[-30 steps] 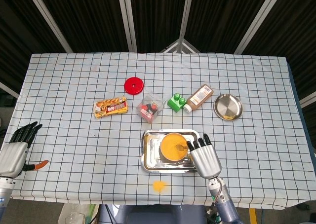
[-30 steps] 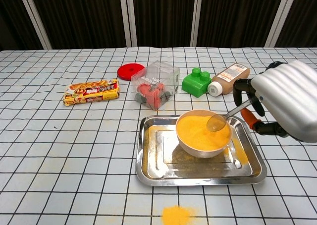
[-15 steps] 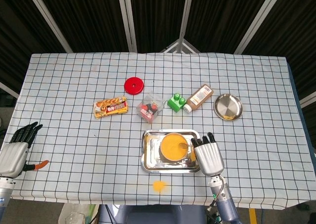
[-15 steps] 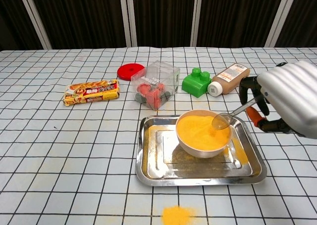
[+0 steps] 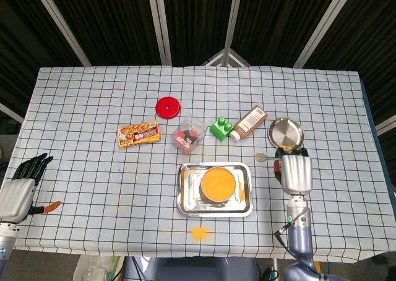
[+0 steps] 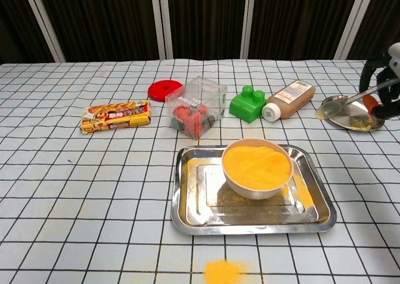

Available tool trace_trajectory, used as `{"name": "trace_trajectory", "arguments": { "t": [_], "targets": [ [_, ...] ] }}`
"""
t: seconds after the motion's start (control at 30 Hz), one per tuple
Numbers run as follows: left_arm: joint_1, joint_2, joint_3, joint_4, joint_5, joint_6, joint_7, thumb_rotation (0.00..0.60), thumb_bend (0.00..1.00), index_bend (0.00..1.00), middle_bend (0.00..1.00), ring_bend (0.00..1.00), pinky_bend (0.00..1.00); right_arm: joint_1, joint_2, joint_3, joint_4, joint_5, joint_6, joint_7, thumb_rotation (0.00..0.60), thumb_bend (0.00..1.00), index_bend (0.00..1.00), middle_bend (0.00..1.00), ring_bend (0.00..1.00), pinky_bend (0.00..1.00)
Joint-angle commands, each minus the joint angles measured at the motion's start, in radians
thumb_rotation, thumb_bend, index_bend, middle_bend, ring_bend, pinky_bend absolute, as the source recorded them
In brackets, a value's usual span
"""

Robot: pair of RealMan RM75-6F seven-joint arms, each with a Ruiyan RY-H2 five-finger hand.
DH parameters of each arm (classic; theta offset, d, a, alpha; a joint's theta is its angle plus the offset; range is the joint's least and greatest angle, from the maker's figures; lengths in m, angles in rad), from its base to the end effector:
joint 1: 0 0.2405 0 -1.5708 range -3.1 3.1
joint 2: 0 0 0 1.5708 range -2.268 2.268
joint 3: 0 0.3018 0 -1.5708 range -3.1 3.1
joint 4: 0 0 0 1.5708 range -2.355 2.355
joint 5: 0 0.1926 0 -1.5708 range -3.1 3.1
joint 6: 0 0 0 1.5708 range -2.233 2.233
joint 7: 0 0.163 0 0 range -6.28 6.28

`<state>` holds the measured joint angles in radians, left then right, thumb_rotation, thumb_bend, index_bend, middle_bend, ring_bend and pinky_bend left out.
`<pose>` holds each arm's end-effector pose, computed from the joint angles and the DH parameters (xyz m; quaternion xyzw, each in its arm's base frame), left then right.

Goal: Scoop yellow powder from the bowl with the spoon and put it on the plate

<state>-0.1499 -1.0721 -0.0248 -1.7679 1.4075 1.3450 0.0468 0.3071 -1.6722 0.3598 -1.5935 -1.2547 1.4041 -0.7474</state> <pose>-0.3276 0.2137 0.1772 -0.6055 -0.4542 -0.3600 0.5455 -0.2474 -0.3100 0.0534 0.5648 -0.3357 0.3722 0.6556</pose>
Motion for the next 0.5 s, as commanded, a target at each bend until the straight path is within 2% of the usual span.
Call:
{"name": "trace_trajectory", "arguments": {
  "t": [0.03, 0.23, 0.5],
  "targets": [
    [0.000, -0.001, -0.001, 0.001, 0.000, 0.001, 0.001, 0.600, 0.00, 0.00, 0.00, 0.00, 0.00, 0.049, 0.029, 0.101, 0.062, 0.128, -0.073, 0.030, 0.600, 0.71, 0.97, 0.71, 0.56, 0.37],
    [0.000, -0.003, 0.000, 0.000, 0.000, 0.002, 0.004, 0.600, 0.00, 0.00, 0.00, 0.00, 0.00, 0.115, 0.023, 0.170, 0.229, 0.264, -0.159, 0.079, 0.600, 0.71, 0.97, 0.71, 0.56, 0.36],
    [-0.001, -0.007, 0.000, 0.000, 0.000, 0.000, 0.008, 0.600, 0.00, 0.00, 0.00, 0.00, 0.00, 0.185, -0.016, 0.189, 0.452, 0.371, -0.245, 0.134, 0.600, 0.71, 0.97, 0.71, 0.56, 0.37]
  ]
}}
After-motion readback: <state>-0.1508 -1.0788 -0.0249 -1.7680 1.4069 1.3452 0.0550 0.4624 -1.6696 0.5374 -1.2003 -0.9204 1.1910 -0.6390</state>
